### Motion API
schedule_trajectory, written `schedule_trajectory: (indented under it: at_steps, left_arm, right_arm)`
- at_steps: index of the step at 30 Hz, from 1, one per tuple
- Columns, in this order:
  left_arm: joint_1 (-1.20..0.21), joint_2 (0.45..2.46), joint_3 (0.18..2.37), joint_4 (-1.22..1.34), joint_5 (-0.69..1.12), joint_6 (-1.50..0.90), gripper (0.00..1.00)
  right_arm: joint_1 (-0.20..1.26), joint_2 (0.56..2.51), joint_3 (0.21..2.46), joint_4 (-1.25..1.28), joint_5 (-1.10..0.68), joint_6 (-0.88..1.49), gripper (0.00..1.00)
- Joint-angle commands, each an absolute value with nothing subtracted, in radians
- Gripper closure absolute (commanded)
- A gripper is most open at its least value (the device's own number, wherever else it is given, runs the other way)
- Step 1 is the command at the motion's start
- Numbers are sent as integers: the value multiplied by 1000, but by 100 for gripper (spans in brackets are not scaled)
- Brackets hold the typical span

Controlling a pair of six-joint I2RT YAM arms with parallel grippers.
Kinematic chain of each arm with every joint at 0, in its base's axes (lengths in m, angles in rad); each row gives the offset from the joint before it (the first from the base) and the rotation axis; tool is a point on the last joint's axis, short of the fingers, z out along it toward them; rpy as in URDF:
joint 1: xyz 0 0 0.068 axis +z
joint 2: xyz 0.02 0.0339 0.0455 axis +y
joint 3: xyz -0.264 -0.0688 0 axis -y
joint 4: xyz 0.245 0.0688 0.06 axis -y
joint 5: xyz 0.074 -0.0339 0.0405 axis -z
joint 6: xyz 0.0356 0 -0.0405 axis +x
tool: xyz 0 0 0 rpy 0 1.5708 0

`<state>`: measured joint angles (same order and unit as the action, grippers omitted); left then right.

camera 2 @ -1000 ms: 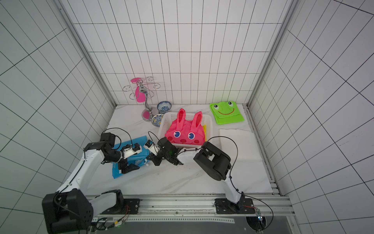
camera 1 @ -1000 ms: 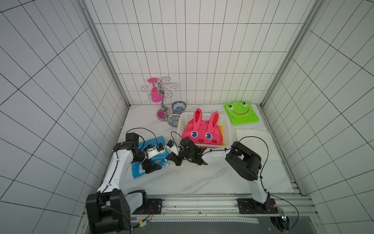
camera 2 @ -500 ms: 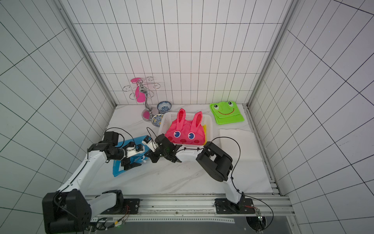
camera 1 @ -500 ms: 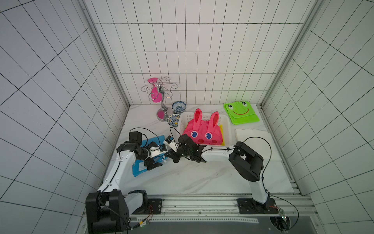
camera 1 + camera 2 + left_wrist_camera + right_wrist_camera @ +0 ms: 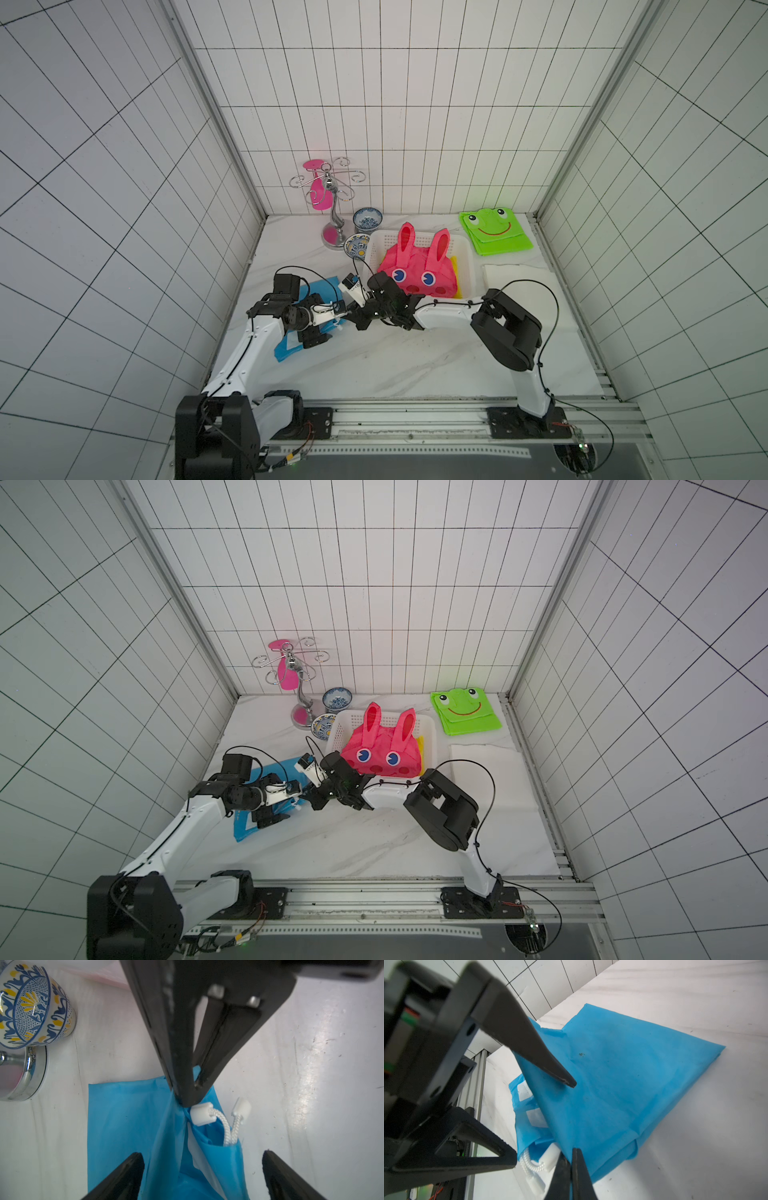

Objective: Put the folded raincoat in the basket
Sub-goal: Pick up the raincoat from the center of the board.

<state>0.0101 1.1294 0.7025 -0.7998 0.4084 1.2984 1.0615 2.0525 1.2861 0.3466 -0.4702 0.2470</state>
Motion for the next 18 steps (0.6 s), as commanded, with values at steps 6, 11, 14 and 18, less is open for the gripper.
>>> schedule_trajectory:
  at_steps: [6,11,14,18]
  left_arm:
    - [11,1094,651,-726,300,1213,26]
    - [15,1085,710,-775,280,1199,52]
    - [15,1086,757,-841,305,1205,74]
    - [30,1085,840,-978,388,1206,89]
  right_arm:
    - [1023,1972,1230,438,-517,339,100]
    - [1024,1964,1223,395,-509,294,100]
    - [1028,1949,1212,384,-504,261,100]
    - [1038,1915,1192,352,-524,131,100]
